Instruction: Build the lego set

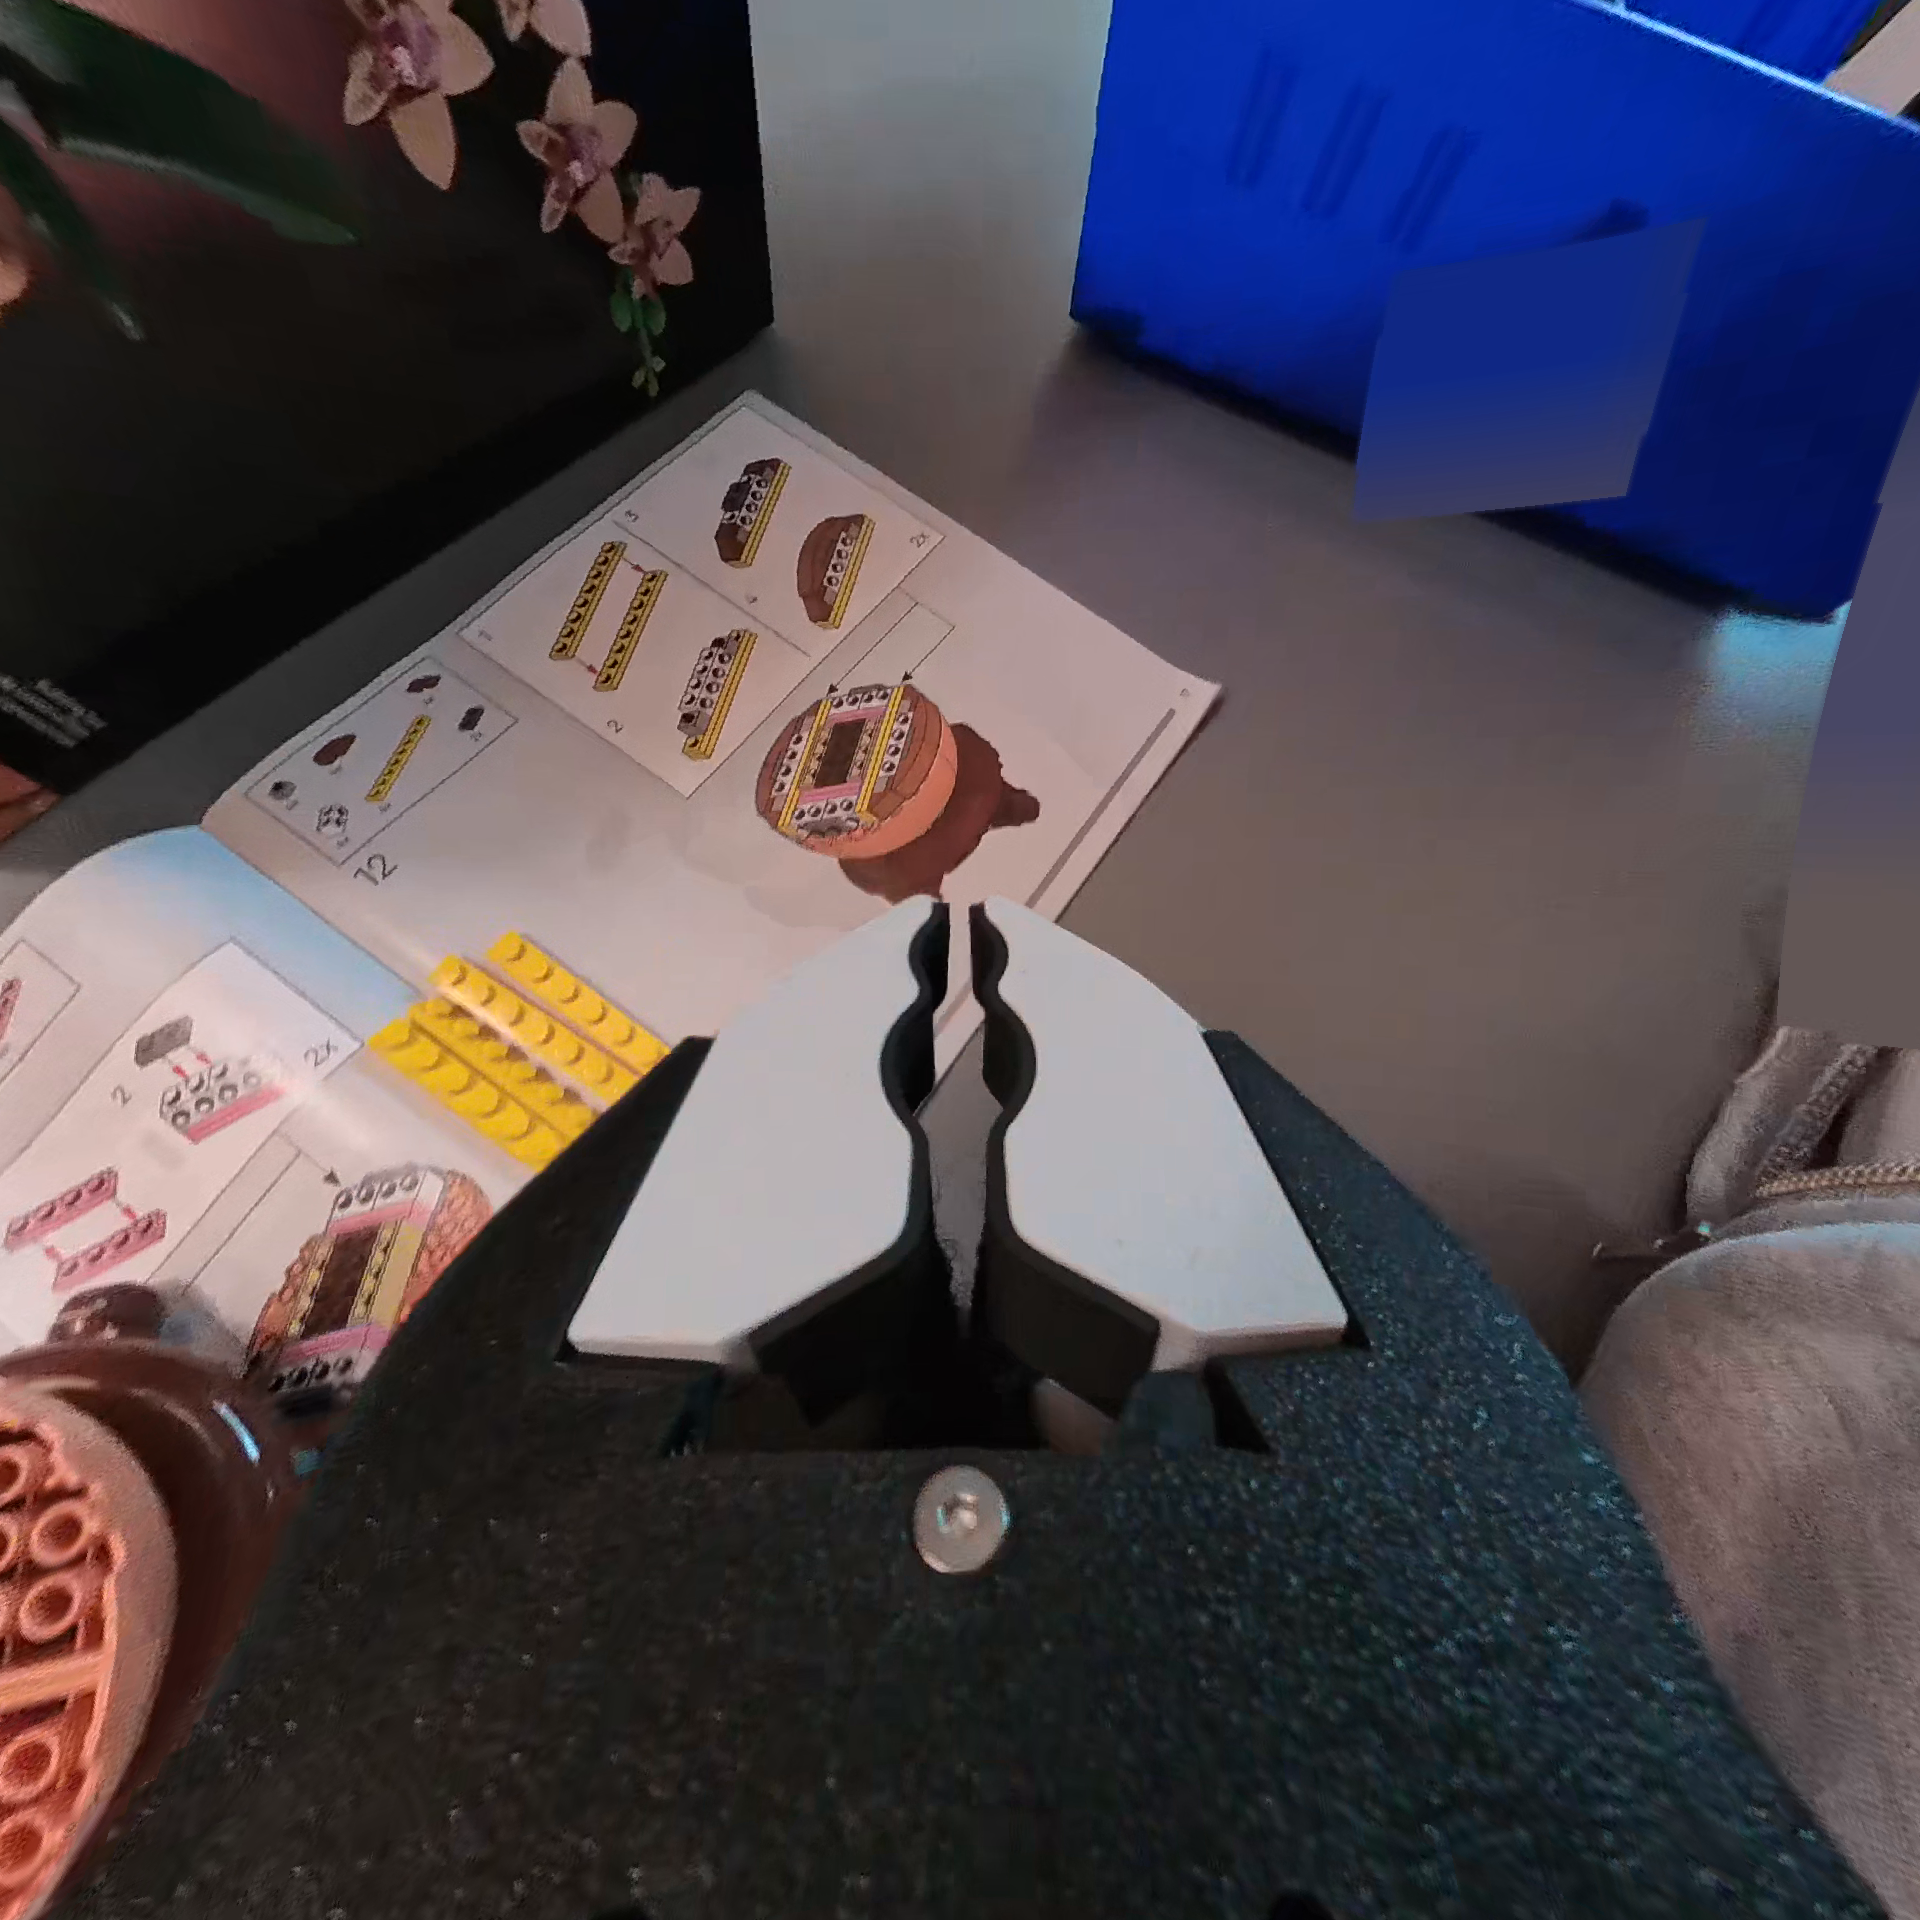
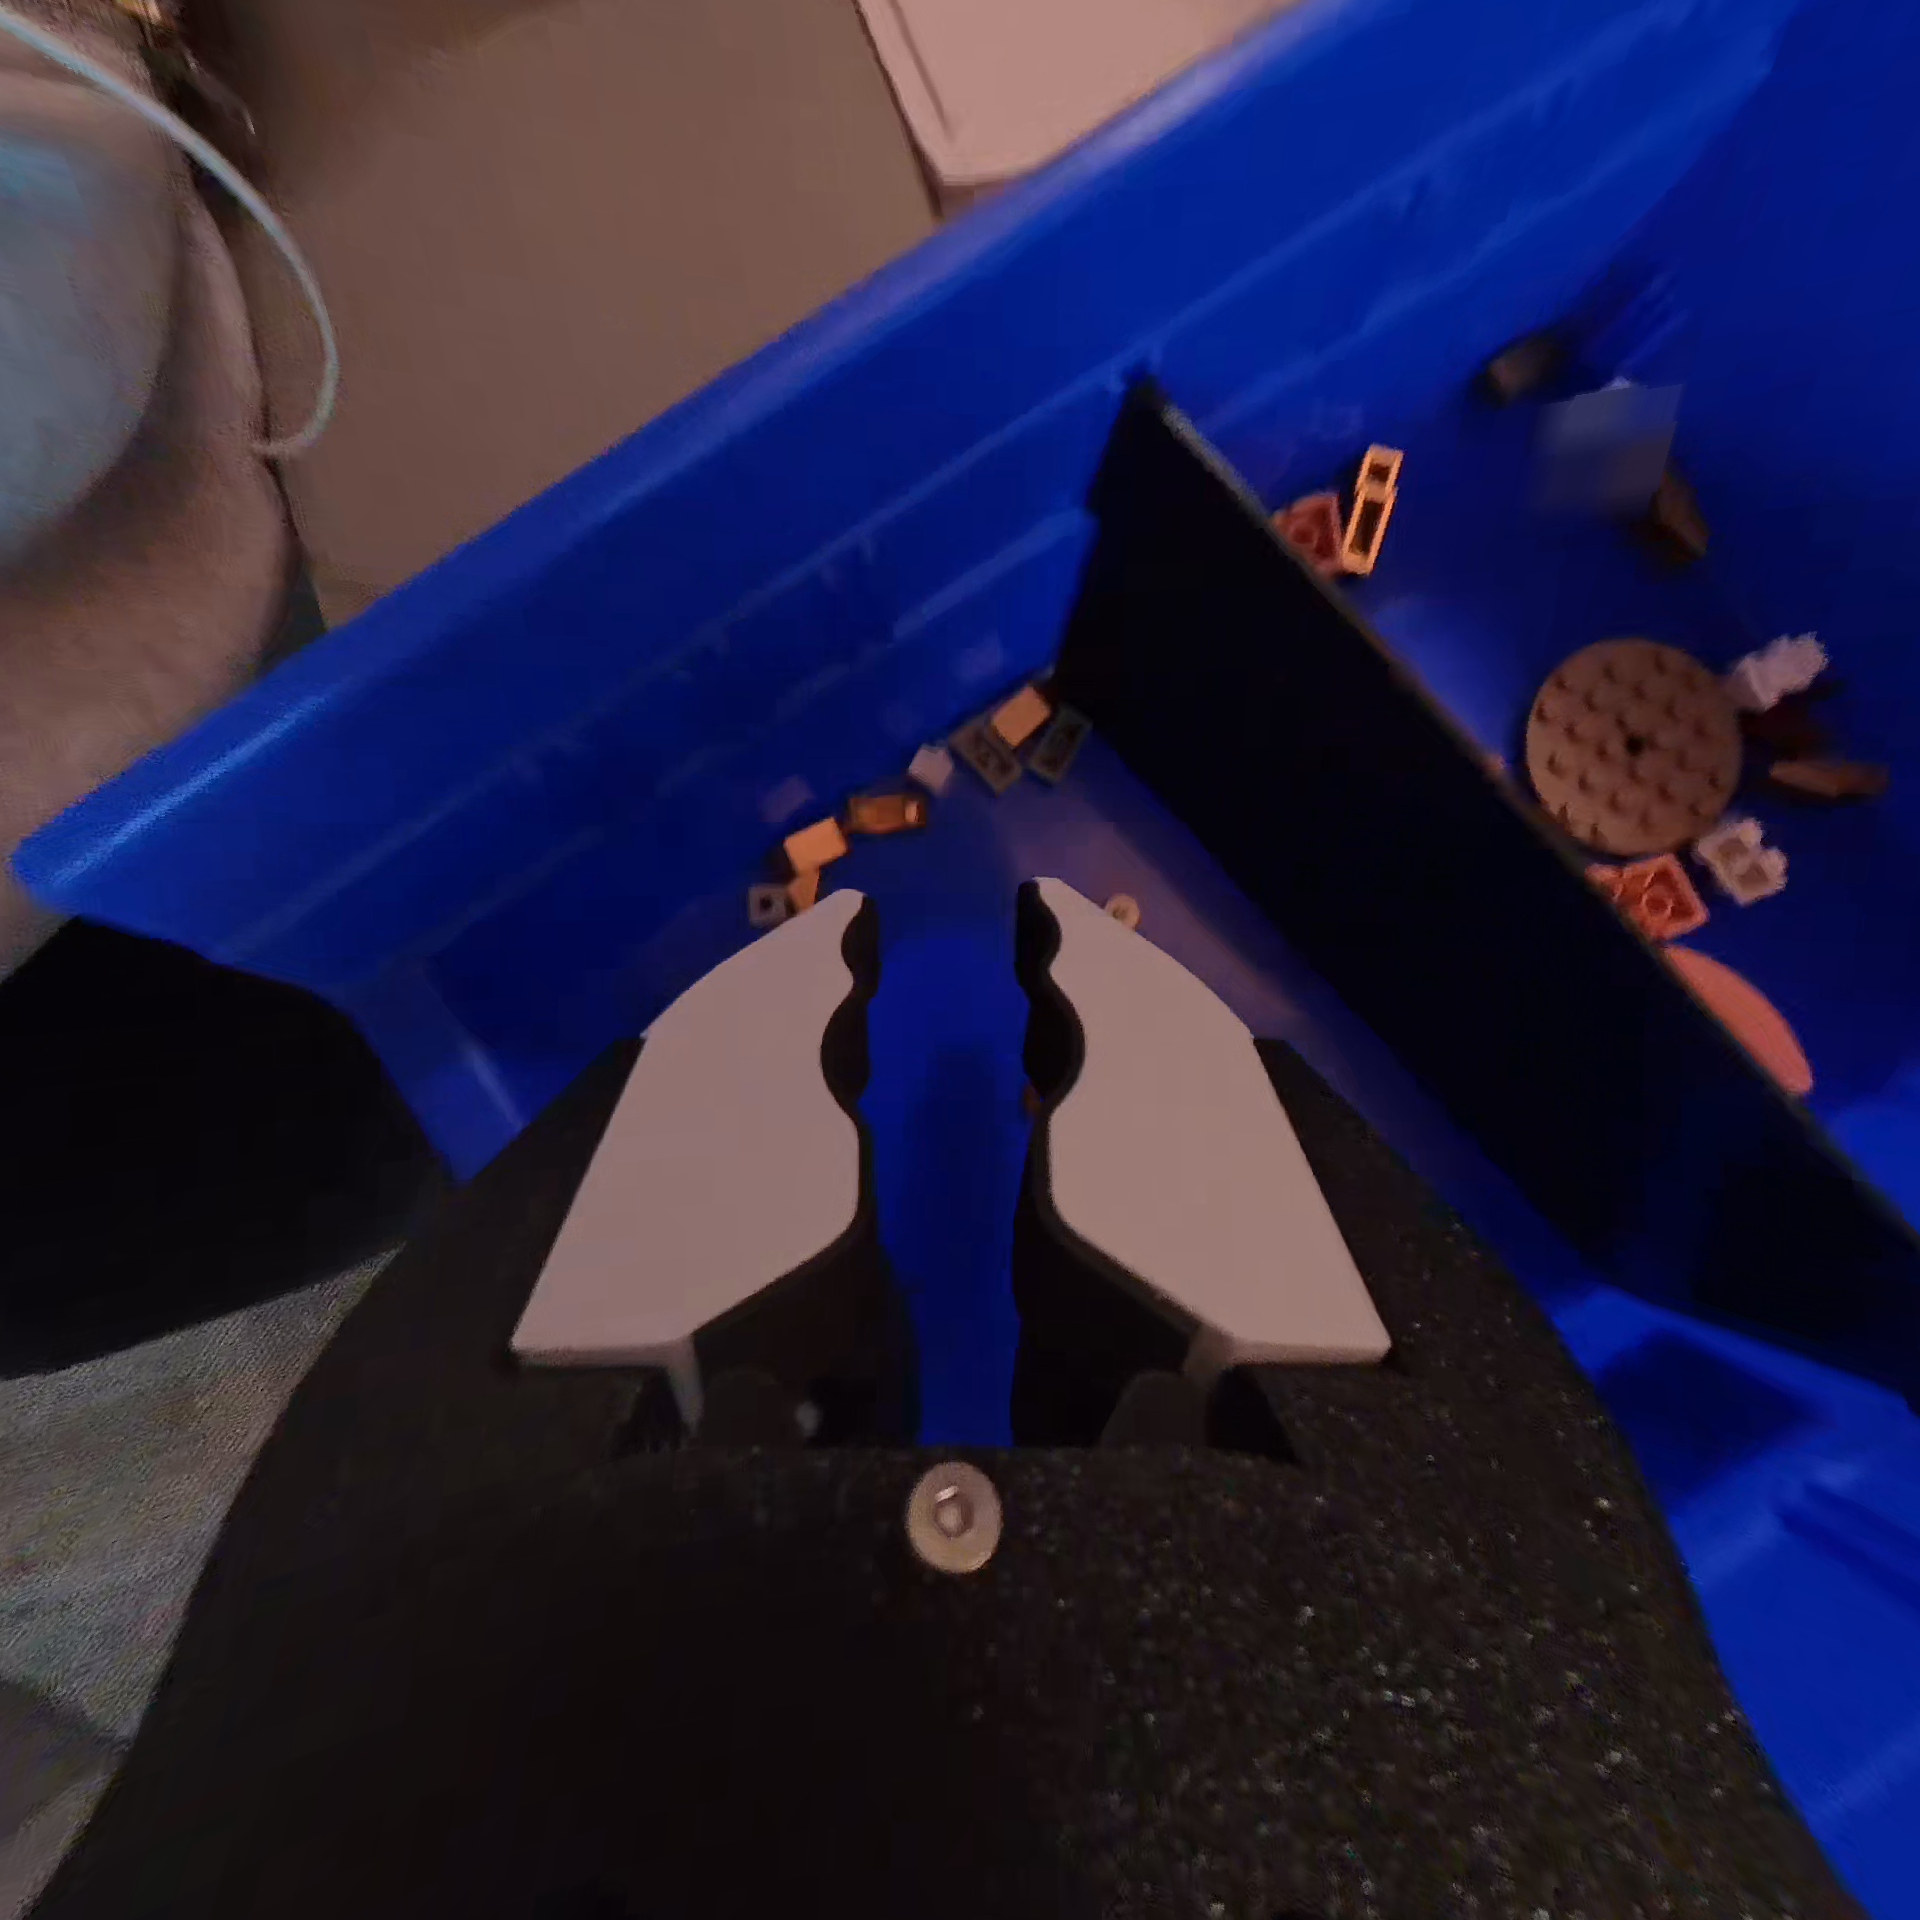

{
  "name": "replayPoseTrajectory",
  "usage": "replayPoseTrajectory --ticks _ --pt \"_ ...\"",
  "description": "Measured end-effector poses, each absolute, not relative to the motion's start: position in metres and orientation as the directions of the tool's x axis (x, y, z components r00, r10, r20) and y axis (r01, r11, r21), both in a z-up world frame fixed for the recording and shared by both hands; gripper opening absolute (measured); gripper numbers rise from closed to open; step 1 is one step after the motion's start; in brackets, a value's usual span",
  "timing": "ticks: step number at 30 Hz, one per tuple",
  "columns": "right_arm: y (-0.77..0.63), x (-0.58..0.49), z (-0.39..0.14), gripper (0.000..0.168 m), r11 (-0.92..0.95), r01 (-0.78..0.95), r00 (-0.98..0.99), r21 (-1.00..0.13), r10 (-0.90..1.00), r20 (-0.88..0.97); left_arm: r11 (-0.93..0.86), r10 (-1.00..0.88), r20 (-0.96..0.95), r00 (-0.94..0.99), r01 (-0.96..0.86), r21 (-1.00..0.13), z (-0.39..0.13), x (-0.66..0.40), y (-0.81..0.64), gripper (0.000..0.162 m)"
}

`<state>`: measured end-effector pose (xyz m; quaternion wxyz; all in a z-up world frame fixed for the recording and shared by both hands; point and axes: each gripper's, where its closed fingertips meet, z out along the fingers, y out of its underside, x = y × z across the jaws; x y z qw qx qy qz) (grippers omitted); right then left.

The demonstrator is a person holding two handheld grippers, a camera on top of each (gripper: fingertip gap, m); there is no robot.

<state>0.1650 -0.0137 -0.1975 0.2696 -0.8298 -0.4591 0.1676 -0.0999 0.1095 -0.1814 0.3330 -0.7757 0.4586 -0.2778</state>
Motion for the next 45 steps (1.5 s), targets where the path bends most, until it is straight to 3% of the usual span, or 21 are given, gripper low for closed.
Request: replayPoseTrajectory --ticks 2,6,12,19,31,39,45 --pt "-0.005 0.156 -0.199 0.02 -0.434 0.653 0.52 -0.621 0.853 -0.049 -0.36 -0.897 0.129 0.423 -0.528 -0.769 -0.182 -0.093 0.112 0.003" --pt "-0.029 0.156 -0.212 0.018 -0.384 0.748 0.39 -0.542 0.914 -0.11 -0.358 -0.9 0.132 0.415 -0.532 -0.767 -0.184 -0.088 0.115 0.004" --pt "-0.056 0.14 -0.208 0.008 -0.325 0.739 0.237 -0.59 0.945 -0.224 -0.383 -0.888 0.152 0.434 -0.513 -0.768 -0.187 -0.097 0.118 0.004" --pt "-0.047 0.145 -0.226 0.011 -0.368 0.778 0.316 -0.509 0.93 -0.19 -0.391 -0.881 0.154 0.446 -0.505 -0.769 -0.189 -0.105 0.118 0.004" --pt "-0.043 0.152 -0.215 0.008 -0.395 0.765 0.381 -0.509 0.914 -0.137 -0.386 -0.889 0.163 0.428 -0.509 -0.77 -0.192 -0.106 0.111 0.006" --pt "-0.004 0.136 -0.099 0.008 -0.368 0.629 0.636 -0.685 0.75 0.182 -0.369 -0.902 0.168 0.399 -0.506 -0.78 -0.195 -0.133 0.099 0.013" --pt "0.046 -0.013 -0.073 0.008 -0.184 0.552 0.523 -0.813 0.836 0.165 -0.332 -0.917 0.139 0.373 -0.523 -0.785 -0.202 -0.169 0.083 0.013"
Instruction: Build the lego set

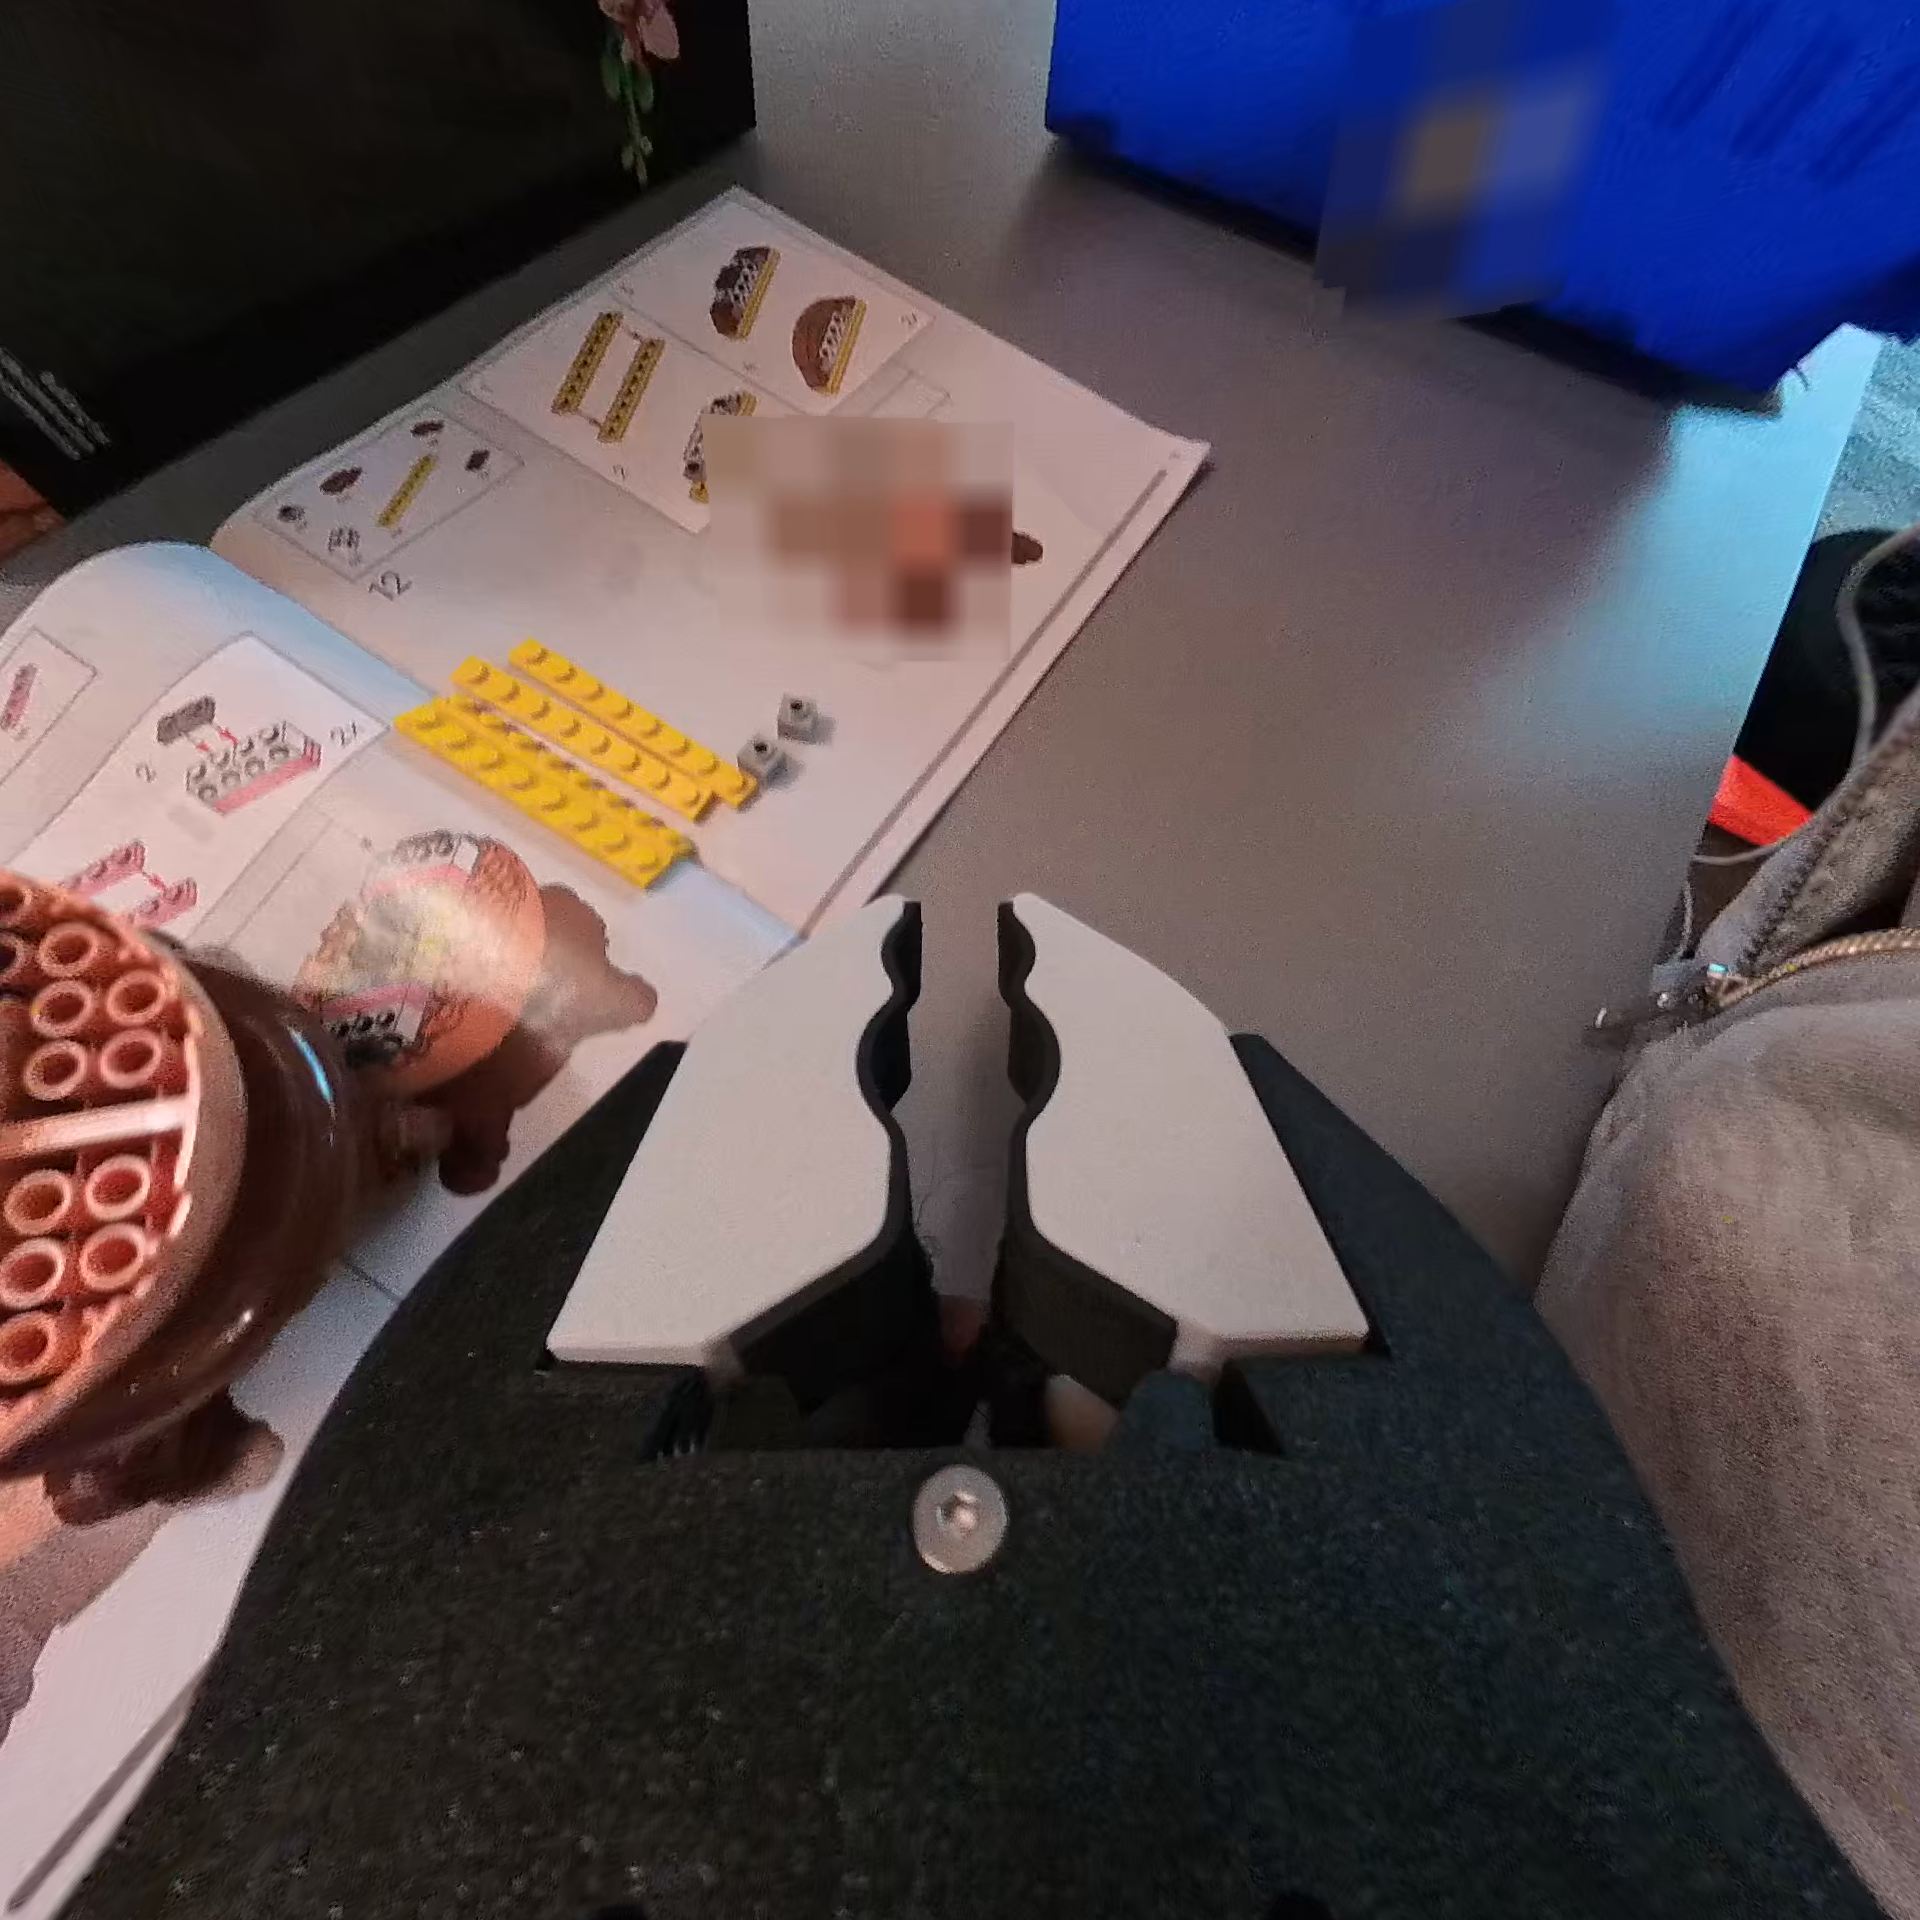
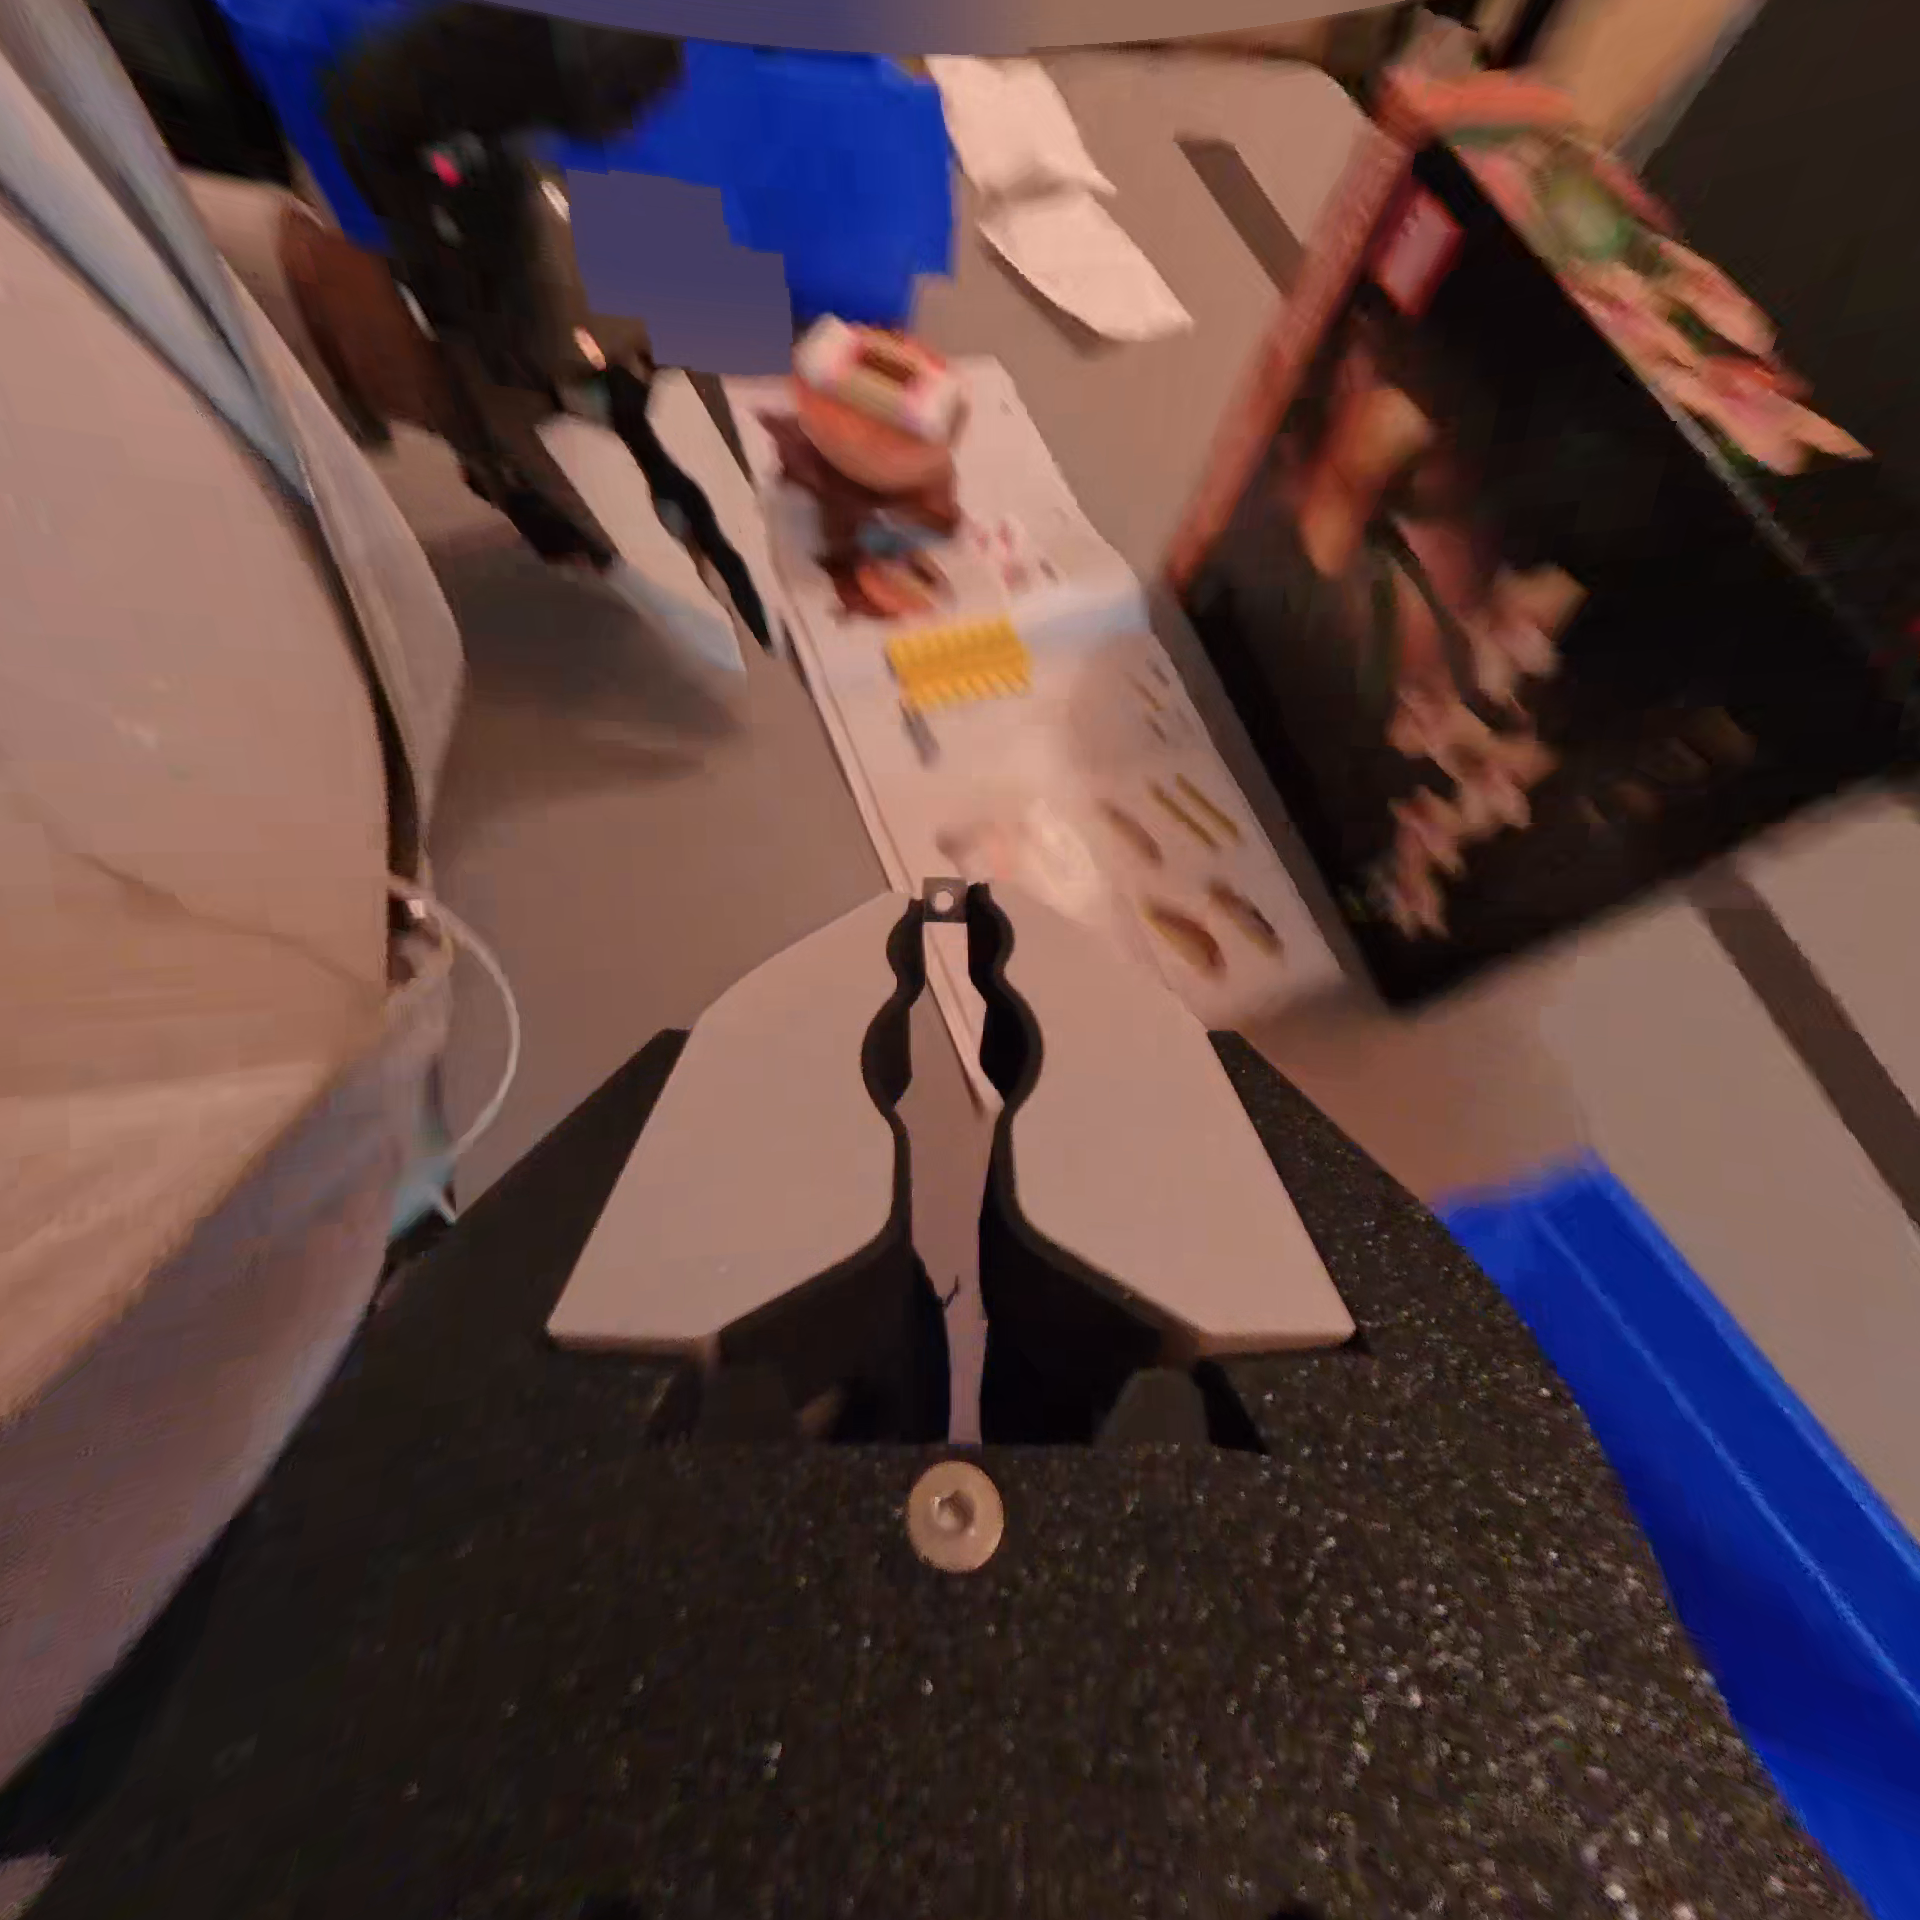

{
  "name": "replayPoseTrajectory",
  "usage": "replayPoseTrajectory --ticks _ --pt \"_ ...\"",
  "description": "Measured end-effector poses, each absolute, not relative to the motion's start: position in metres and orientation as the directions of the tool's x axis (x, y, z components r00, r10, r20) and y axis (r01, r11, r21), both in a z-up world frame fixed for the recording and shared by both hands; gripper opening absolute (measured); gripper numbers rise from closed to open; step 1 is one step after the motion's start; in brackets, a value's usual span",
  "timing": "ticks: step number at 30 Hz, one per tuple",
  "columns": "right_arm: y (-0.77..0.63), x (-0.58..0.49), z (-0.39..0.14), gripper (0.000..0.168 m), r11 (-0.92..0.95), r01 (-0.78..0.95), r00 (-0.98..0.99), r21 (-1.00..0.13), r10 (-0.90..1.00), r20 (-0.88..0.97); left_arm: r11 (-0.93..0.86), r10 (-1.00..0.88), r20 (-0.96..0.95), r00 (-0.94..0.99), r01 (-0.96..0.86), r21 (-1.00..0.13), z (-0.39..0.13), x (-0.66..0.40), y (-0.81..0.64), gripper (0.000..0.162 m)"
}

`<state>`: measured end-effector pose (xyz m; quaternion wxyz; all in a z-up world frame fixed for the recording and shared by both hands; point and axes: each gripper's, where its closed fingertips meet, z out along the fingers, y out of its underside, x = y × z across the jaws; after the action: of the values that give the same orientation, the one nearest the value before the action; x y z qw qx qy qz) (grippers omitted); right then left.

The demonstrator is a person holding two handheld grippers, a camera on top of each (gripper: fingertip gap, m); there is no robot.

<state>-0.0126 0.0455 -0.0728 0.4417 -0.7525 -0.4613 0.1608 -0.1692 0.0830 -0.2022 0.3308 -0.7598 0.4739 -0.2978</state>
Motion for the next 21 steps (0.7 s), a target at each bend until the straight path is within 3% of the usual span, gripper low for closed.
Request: replayPoseTrajectory --ticks 3,8,12,21 --pt "0.08 -0.081 -0.114 0.007 -0.164 0.557 0.384 -0.814 0.92 0.077 -0.32 -0.925 0.142 0.352 -0.523 -0.79 -0.207 -0.18 0.077 0.013" --pt "0.128 -0.111 -0.201 0.008 -0.195 0.736 0.279 -0.648 0.96 0.028 -0.275 -0.949 0.142 0.281 -0.519 -0.809 -0.205 -0.185 0.065 0.013" --pt "0.135 -0.113 -0.225 0.007 -0.2 0.817 0.248 -0.54 0.969 0.018 -0.27 -0.952 0.154 0.264 -0.489 -0.83 -0.202 -0.187 0.065 0.013" --pt "0.137 -0.117 -0.238 0.009 -0.174 0.859 0.208 -0.482 0.978 0.019 -0.302 -0.941 0.189 0.28 -0.449 -0.841 -0.202 -0.187 0.072 0.014"
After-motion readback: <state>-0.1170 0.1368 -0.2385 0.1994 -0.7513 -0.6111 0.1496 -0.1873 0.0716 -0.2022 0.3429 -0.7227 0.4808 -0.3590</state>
